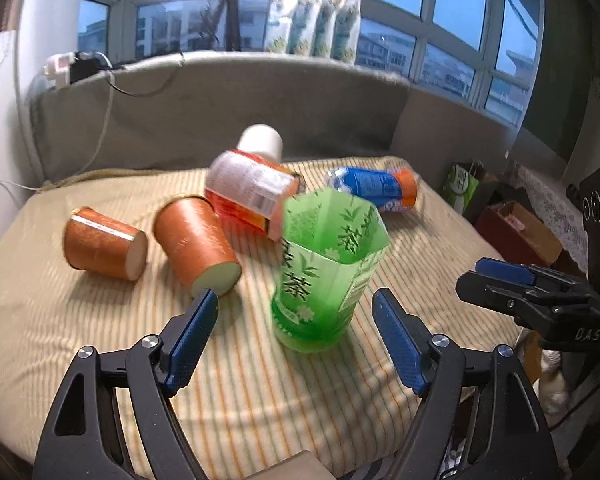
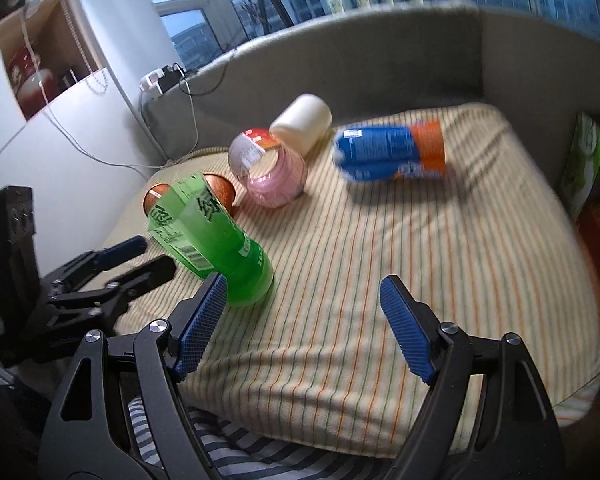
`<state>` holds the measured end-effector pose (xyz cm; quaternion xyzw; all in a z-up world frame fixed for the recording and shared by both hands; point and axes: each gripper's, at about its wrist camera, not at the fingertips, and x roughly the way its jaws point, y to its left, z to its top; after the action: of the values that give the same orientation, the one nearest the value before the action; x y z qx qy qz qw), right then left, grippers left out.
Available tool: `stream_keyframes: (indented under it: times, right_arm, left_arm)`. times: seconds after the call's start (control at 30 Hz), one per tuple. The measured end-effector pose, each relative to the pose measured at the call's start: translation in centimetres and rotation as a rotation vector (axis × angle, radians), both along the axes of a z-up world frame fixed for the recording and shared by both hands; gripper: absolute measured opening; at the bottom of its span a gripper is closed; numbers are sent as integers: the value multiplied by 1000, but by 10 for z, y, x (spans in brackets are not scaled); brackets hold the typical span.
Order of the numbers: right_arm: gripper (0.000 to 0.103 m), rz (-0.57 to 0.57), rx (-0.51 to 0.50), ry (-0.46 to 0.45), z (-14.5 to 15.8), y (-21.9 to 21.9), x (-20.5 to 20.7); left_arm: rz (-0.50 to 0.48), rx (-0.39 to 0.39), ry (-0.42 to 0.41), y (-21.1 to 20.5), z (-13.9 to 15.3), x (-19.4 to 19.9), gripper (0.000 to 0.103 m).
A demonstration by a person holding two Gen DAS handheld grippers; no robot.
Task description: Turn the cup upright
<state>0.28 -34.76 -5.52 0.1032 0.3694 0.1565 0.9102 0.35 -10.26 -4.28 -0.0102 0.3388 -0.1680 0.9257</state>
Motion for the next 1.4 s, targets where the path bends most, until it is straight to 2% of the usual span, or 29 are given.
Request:
stream_keyframes:
  times: [0.07, 0.2, 0.27, 0.47, 0.77, 0.9, 1.4]
  right_arm:
    - [97, -18, -27, -62, 7, 3, -7]
    - [99, -61, -88, -181, 20, 9, -22]
    - [103, -87, -98, -227, 24, 11, -28]
    - [103, -162, -85, -310, 32, 7, -38]
    - [103, -189, -154, -375, 35, 14, -45]
    - [103, -186, -194, -409, 36, 21, -50]
    - [103, -176, -237, -440, 37, 34, -52]
  left_arm:
    - [26, -15, -29, 7, 5, -5, 80]
    - [95, -22, -118, 22, 17, -14, 80]
    - [129, -27, -163, 29, 22, -17, 80]
    - [244, -7, -316, 44, 35, -26, 82]
    - [258, 14, -352, 45, 38, -29, 83]
    - [256, 27, -359, 42, 38, -32, 92]
    - [249, 19, -355, 44, 40, -33, 93]
